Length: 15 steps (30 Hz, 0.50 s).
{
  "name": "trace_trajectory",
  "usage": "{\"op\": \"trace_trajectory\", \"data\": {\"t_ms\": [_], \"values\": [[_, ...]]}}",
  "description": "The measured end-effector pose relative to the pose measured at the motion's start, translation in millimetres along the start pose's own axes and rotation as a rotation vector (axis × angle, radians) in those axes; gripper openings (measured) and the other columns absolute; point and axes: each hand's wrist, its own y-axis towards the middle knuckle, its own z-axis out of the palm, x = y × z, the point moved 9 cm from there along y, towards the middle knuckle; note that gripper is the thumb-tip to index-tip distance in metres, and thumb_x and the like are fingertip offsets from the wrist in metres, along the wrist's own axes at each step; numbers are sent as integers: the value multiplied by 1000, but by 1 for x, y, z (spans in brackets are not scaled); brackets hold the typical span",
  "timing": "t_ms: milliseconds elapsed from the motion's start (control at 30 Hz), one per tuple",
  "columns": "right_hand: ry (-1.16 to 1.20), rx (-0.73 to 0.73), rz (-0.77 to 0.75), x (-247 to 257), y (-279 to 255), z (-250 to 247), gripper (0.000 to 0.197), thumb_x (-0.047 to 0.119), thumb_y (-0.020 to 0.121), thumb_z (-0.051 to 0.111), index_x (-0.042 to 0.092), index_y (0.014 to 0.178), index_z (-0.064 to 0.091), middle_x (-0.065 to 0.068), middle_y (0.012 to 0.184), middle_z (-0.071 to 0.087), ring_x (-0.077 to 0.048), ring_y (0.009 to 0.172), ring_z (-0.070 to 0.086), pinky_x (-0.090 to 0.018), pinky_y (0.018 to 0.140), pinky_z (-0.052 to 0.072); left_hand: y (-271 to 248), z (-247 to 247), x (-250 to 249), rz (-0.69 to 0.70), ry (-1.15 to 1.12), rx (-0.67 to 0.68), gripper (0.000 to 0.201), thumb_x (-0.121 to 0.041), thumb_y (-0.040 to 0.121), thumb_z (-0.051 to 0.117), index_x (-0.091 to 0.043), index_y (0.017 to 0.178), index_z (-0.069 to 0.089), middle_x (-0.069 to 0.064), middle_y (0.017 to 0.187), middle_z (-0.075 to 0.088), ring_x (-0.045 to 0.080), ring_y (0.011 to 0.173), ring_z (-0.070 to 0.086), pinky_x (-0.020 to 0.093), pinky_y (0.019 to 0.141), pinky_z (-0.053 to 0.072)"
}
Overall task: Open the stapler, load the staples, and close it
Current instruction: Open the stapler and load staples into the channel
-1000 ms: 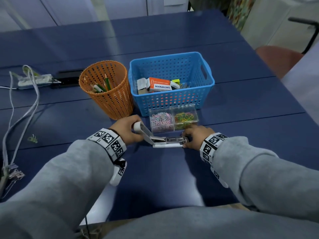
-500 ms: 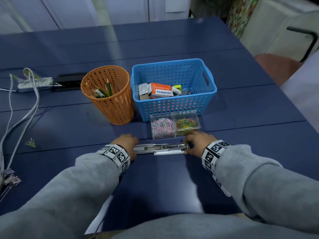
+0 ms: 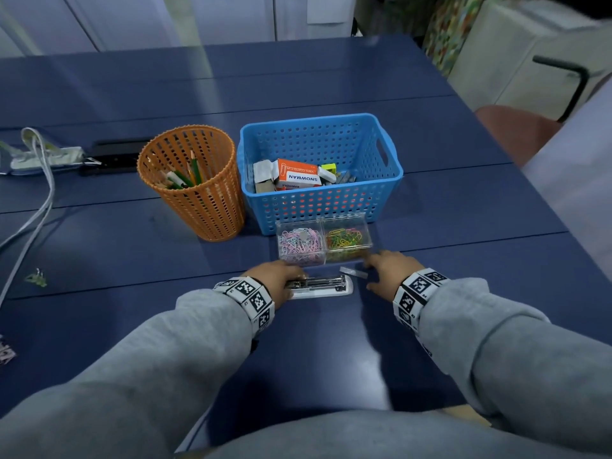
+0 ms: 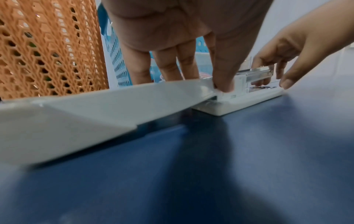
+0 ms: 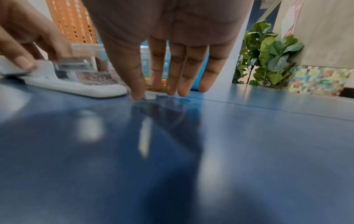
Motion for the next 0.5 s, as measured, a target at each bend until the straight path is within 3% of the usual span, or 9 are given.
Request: {"op": "trace_trajectory", "data": {"t_ms": [133, 333, 433, 500], "values": [[6, 2, -11, 2, 5, 3, 43, 36, 81, 63, 20, 121, 54, -9, 126, 55, -29, 115, 53, -40, 95, 48, 3, 0, 1, -6, -7, -16, 45, -20, 87, 55, -28, 130, 47, 7, 133, 51, 28, 122, 48, 37, 104, 40], [93, -72, -34, 8, 7, -2, 14, 26, 83, 58, 17, 94, 62, -7, 111, 62, -28, 99, 59, -36, 81, 50, 1, -2, -1, -4, -28, -27, 44, -17, 86, 54, -28, 129, 48, 8, 131, 52, 28, 121, 49, 37, 102, 41], [192, -79, -4, 2, 4, -4, 6, 22, 79, 58, 20, 80, 52, -7, 94, 64, -28, 85, 60, -33, 71, 48, 0, -2, -2, -14, -41, -34, 44, -17, 87, 53, -28, 129, 48, 8, 130, 51, 28, 120, 49, 36, 101, 41], [284, -113, 12, -1, 0, -9, 7, 22, 77, 60, 20, 82, 56, -6, 84, 63, -28, 80, 61, -34, 71, 52, 0, -1, -1, -18, -52, -35, 44, -17, 87, 53, -28, 129, 48, 8, 130, 51, 28, 120, 49, 35, 100, 41]]}}
